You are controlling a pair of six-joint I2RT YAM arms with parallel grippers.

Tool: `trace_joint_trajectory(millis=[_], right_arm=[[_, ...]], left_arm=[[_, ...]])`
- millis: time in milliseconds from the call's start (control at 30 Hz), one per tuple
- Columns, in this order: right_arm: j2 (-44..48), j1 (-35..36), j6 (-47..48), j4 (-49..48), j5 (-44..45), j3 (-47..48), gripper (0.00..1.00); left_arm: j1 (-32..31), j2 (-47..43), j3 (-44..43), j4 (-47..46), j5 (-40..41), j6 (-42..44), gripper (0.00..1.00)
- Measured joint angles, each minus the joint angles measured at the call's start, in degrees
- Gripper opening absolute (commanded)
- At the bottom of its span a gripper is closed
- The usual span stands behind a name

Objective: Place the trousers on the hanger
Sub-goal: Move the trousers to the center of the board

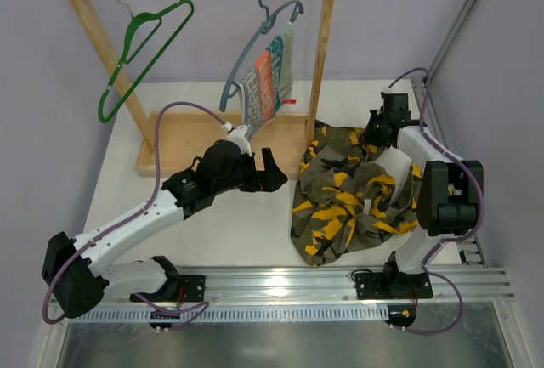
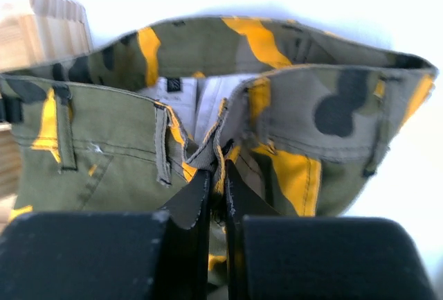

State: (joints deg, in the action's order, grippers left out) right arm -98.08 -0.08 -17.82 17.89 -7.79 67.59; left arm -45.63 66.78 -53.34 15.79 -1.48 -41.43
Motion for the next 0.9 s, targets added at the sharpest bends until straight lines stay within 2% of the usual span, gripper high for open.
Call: trace_joint_trajectory(millis=[167,267,433,667,900], right_arm=[[7.04,0.02,0.13,5.27,5.31,-2.1,0.04],[15.91,0.02,0.13,9.07,7.74,-3.34,0.04],[30.91,0.96,0.17,14.82,6.6,-5.86,0.04],[41.46,4.66,0.79,19.23,-2.99,-9.7,0.04],[49.11,14.64,0.48,18.05,-15.78,-12.24,0.04]], left_arm=[[0.0,-1.22,0.0,1.14,1.03,0.5,1.0],[0.02,-2.05,-0.02,1.86,1.99,1.51,1.0],[1.16,-2.12,-1.99,3.13,2.45,3.08,1.0],[3.89,-0.35,-7.37,3.34,-1.29,4.39,1.0],[6.03,0.79,-8.15,4.09,-5.77,4.48,1.0]])
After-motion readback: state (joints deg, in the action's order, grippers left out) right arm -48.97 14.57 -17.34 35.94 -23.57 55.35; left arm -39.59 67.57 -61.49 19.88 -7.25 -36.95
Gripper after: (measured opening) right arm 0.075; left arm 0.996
